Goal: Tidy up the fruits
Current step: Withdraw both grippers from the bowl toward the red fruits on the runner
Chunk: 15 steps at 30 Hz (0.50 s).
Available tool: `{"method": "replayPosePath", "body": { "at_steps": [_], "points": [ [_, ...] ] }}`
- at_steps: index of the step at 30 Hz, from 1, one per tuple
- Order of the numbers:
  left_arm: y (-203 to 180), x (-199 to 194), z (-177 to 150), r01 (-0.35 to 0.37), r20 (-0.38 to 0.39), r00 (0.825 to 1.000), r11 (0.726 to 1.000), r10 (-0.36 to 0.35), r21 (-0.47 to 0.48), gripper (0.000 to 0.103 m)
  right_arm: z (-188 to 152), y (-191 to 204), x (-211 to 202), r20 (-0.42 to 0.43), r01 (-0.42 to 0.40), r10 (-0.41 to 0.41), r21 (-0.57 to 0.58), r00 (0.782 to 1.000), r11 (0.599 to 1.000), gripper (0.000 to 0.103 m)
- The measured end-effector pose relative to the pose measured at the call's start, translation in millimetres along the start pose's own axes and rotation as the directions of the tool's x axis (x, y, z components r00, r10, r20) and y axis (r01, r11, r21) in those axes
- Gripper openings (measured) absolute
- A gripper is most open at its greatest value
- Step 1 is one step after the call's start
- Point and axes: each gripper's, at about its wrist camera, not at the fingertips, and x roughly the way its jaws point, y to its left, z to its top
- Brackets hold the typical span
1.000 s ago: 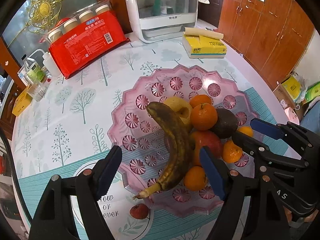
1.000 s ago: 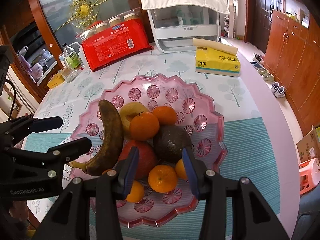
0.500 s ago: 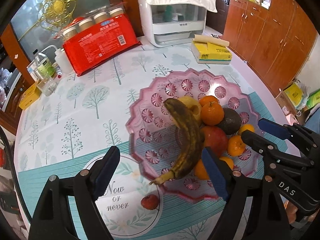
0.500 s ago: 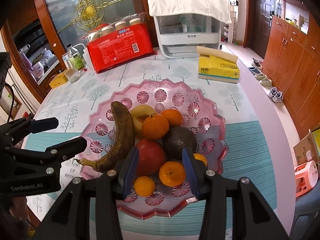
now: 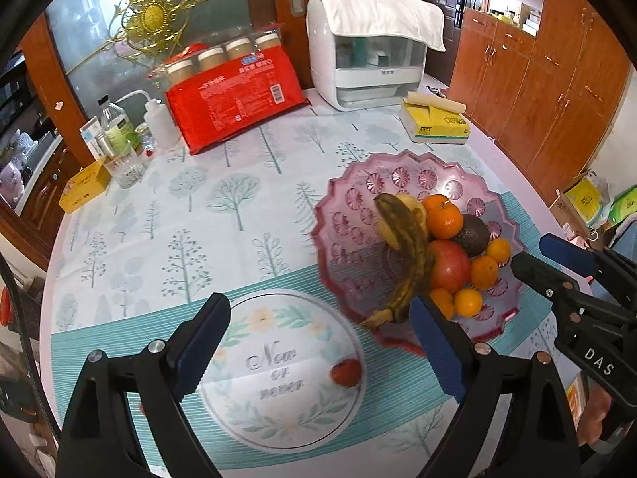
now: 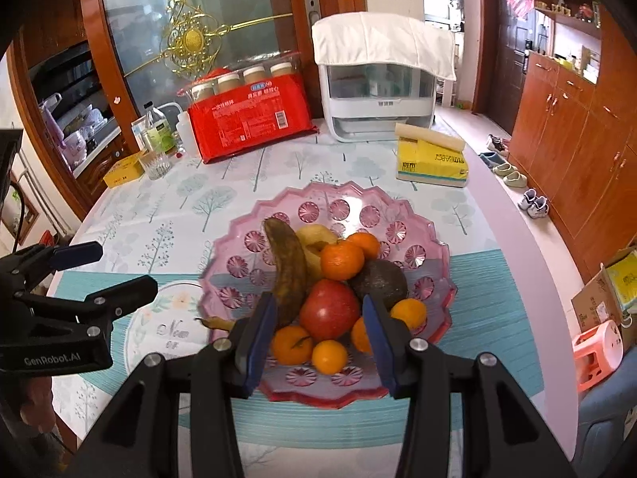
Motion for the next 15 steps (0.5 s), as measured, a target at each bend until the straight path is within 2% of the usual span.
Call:
{"method": "replayPosePath", "body": {
  "at_steps": [10,15],
  "points": [
    [71,-31,-29,-0.037,0.038,0.999,0.999,0.037,-0.007,0.091,-15,67,-16,0.006,0.01,-0.01,0.019,1.0,1.0,0.046],
    [115,-30,-45,-0.046,0.02,0.999,0.998,0.047,-0.048,0.091,-25,107,-12,-0.01,0.01,-0.01,0.001,1.0,1.0,0.046]
  ]
}}
